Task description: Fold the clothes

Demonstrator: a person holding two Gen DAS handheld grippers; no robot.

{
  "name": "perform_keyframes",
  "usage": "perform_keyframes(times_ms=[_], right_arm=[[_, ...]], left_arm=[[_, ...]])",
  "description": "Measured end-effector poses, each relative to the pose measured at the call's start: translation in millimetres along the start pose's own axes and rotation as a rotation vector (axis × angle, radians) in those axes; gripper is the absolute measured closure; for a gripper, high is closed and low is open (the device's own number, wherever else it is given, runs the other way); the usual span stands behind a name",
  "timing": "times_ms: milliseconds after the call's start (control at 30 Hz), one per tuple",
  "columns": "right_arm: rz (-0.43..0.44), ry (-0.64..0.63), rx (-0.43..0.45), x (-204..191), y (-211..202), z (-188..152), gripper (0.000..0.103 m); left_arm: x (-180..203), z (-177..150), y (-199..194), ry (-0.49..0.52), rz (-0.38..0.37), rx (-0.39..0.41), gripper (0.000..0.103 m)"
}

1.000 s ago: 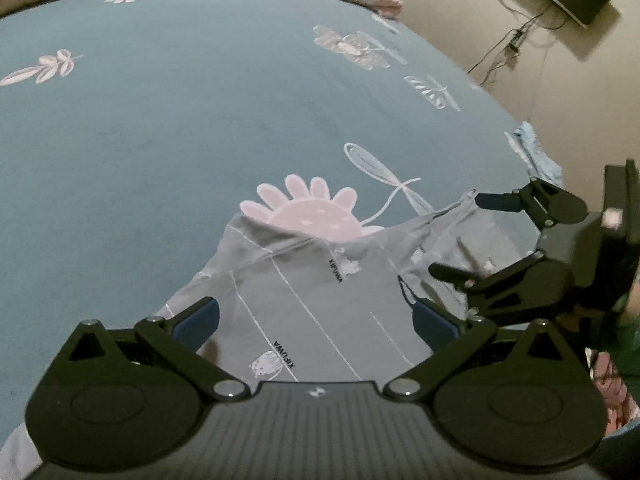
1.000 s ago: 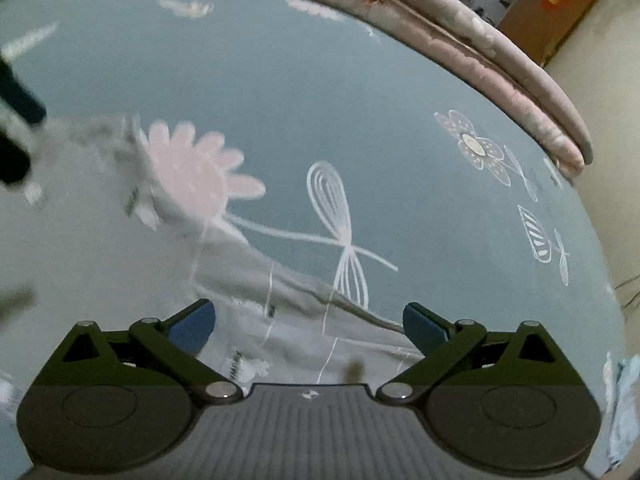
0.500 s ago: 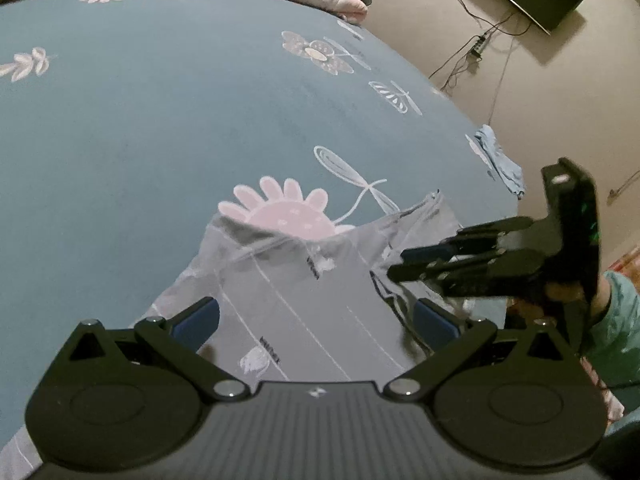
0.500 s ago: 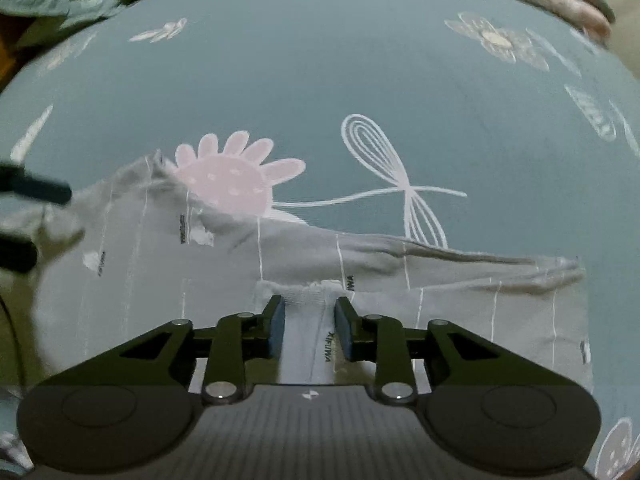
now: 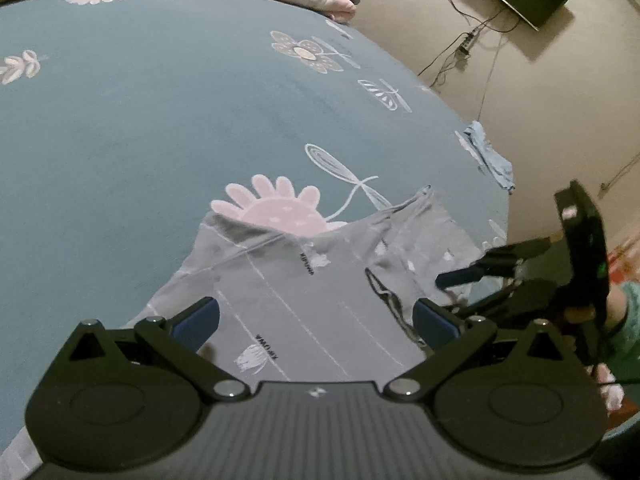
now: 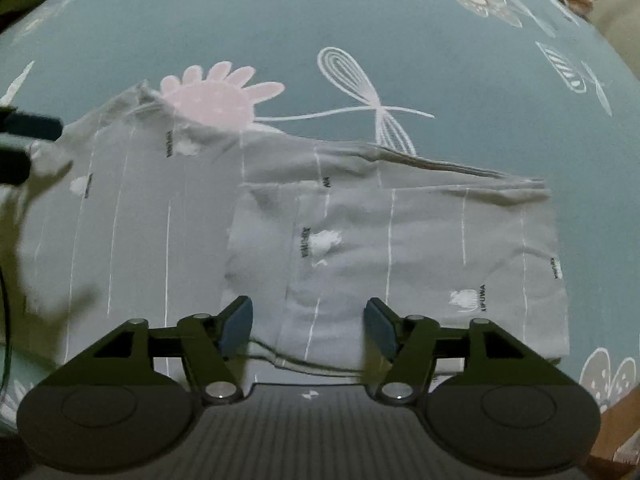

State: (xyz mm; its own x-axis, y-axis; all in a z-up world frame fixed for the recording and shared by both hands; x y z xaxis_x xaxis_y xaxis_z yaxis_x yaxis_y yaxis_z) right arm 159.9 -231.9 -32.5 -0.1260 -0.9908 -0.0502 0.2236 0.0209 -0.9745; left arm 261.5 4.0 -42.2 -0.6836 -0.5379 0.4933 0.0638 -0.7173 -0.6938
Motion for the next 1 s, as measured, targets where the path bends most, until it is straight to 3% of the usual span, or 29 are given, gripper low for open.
perform_keyframes(times_ms=[233,367,667,833,1000], right_arm=[[-0.003,0.157,0.138,25.0,-37.9,14.5,0.025],[0.003,0.191,0.142,27.8,-39.9,11.6,0.024],[-0.005,0.122,0.132,15.6,-35.9,18.8,0.023],[-0.055,0.138,0.161,28.2,-43.8,14.8,0.022],[-0.035,0.16,0.175,40.3,-45.2,-0.7,0.021]], left_arm=[[-10.5,-2.0,-7.2,-0.011,0.051,0.003,0.001],[-12.9,4.3,-7.1,-0.004,0.057,0.009,0.001],[-17.6,11.0,1.4,-0.015,0.057,-0.004,0.001],[-10.0,24.4,-0.4,-0.007,0.046,0.073,0.001],[-12.1,29.0,4.5,-0.079,0.066,0.096,0.001]])
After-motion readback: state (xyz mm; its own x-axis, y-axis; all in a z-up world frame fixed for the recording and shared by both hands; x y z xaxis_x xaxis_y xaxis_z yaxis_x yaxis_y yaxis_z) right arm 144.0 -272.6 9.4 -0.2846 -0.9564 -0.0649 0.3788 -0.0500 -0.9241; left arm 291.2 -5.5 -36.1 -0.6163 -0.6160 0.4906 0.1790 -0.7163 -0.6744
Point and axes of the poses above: each gripper's, at about its wrist camera, not at the fingertips, and y roughly the way its jaws point, x to its right, z to its top, the point moved 3 cm from there along y, roughly the way its jaws point, and after that the axes turned 2 degrees about -y, right-handed, at the moved point
